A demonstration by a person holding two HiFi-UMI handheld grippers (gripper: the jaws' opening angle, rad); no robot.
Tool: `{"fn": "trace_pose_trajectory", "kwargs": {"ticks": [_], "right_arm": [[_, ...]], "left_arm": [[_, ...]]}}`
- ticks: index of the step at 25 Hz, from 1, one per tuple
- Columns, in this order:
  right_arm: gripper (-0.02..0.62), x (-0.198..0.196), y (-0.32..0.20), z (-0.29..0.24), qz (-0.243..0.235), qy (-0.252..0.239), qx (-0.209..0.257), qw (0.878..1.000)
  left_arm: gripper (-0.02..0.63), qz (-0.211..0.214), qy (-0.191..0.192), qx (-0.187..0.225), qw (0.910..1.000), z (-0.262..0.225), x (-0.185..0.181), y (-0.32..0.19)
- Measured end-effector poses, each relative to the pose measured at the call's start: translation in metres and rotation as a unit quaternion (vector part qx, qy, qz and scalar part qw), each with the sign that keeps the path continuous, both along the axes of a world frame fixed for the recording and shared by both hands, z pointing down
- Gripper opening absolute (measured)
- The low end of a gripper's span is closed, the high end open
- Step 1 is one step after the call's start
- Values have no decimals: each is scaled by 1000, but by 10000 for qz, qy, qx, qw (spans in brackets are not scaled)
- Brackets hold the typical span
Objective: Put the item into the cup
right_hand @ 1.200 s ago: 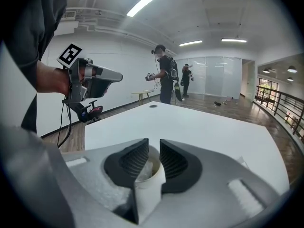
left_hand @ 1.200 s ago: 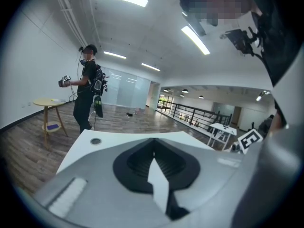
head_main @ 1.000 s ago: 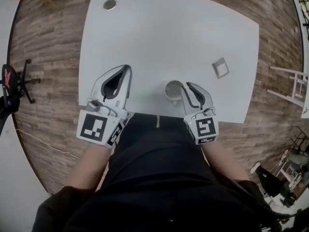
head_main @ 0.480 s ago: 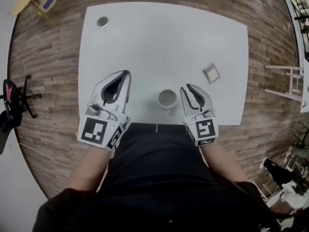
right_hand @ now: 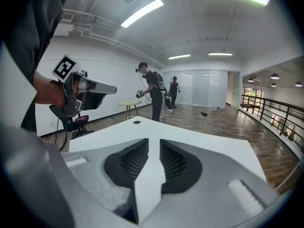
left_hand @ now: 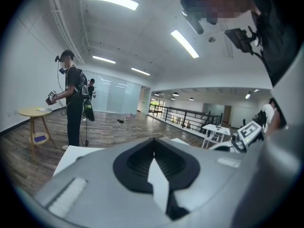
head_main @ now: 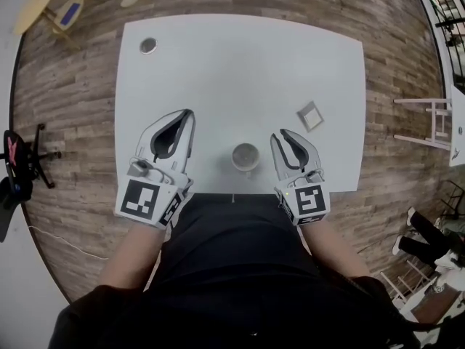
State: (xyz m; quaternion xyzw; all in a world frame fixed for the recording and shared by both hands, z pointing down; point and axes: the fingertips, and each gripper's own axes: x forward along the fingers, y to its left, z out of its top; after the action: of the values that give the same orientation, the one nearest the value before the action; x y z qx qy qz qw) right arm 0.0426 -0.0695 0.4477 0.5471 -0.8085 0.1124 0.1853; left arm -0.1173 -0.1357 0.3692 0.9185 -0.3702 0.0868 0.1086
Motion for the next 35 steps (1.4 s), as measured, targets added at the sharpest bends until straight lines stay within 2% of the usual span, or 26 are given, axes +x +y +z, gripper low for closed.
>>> {"fn": "trace_pose_trajectory", "kwargs": {"ticks": [11, 22, 35], "right_arm": [[78, 12, -4, -13, 219, 39, 181, 9996], [78, 43, 1, -29, 520, 143, 433, 9976], [78, 64, 3, -45, 624, 124, 772, 9950]], "left_arm": [[-2, -15, 93, 272, 9996, -16, -8, -18], [-2, 109, 221, 495, 9985, -29, 13, -17], [-2, -21, 225, 757, 9969, -48, 18, -5]]}}
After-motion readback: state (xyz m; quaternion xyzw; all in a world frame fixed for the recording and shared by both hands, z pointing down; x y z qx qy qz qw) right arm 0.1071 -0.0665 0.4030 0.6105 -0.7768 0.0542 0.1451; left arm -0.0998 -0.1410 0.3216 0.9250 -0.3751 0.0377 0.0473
